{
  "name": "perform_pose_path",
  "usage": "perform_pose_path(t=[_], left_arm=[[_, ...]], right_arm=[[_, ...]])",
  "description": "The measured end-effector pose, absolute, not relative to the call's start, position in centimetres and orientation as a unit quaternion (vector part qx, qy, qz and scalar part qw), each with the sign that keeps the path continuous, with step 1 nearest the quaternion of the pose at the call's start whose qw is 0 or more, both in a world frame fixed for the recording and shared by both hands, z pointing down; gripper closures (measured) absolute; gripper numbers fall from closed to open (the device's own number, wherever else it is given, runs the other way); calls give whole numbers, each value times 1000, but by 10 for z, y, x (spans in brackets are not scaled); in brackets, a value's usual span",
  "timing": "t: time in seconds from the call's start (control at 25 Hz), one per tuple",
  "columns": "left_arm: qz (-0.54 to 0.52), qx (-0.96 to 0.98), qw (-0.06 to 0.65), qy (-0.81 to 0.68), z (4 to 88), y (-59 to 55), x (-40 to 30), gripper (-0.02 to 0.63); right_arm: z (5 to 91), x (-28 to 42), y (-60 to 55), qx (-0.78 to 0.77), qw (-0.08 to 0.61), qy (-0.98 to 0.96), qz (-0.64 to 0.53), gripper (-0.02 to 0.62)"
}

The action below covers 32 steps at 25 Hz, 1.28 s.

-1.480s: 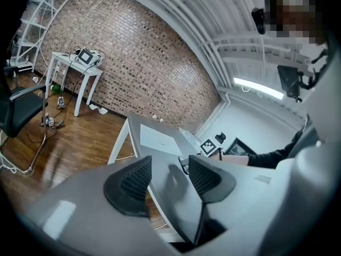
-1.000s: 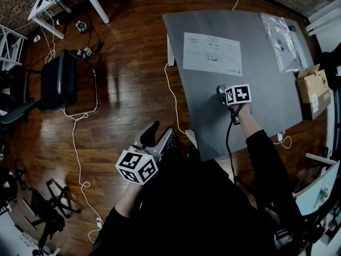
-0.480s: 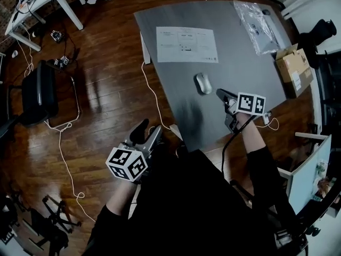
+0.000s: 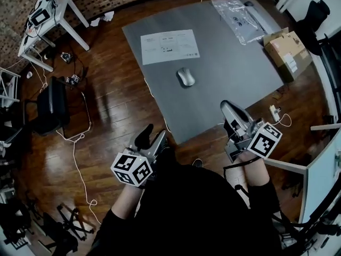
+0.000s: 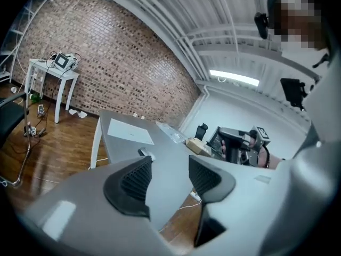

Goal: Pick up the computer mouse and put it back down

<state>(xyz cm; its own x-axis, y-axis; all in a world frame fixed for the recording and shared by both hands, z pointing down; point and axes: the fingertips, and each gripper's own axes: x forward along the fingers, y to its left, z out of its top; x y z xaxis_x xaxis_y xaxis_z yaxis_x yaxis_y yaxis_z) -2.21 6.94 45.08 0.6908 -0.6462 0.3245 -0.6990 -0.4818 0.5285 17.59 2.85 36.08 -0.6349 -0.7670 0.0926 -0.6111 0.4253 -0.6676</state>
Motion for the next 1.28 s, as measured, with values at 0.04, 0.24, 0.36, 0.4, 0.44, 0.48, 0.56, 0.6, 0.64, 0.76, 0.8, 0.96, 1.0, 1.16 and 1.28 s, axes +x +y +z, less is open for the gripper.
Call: perform_pose_path(t=[0.04, 0.24, 0.36, 0.4, 0.44, 0.48, 0.56, 0.6, 0.64, 0.76, 0.8, 0.96, 1.0, 1.16, 1.28], left_arm=[[40, 862, 321, -390, 446, 83, -6, 403], [56, 872, 280, -397, 430, 148, 54, 403], [73, 868, 276, -406, 429, 181, 66, 403], [74, 867, 275, -409, 427, 188, 68, 403], [75, 867, 273, -410, 424, 193, 71, 403], [76, 869, 268, -409, 421, 197, 73, 403], [79, 875, 256, -404, 415, 202, 77, 403], [78, 877, 251, -402, 413, 204, 77, 403], [77, 879, 247, -401, 412, 205, 76, 403], [72, 880, 243, -403, 410, 209, 67, 403], [71, 879, 241, -404, 409, 211, 62, 403], [66, 874, 241, -417, 409, 219, 35, 403], [64, 871, 247, -420, 412, 220, 28, 403], [57, 866, 262, -422, 420, 223, 11, 403], [51, 868, 261, -419, 421, 220, 1, 403]], right_arm=[[353, 181, 46, -406, 116, 844, -330, 595], [336, 224, 130, -411, 122, 863, -267, 592], [334, 249, 171, -434, 122, 860, -239, 592], [334, 255, 181, -443, 122, 858, -230, 592], [333, 259, 189, -453, 121, 855, -221, 595], [333, 263, 196, -464, 120, 851, -213, 597], [333, 266, 204, -482, 117, 844, -202, 597], [334, 265, 207, -487, 117, 842, -199, 595], [334, 263, 210, -490, 117, 841, -196, 596], [336, 255, 218, -495, 109, 841, -189, 596], [337, 252, 220, -497, 105, 841, -187, 597], [340, 233, 219, -497, 85, 844, -183, 597], [341, 228, 217, -497, 81, 844, -184, 597], [341, 212, 216, -499, 70, 844, -183, 597], [342, 198, 213, -499, 67, 844, -183, 597]])
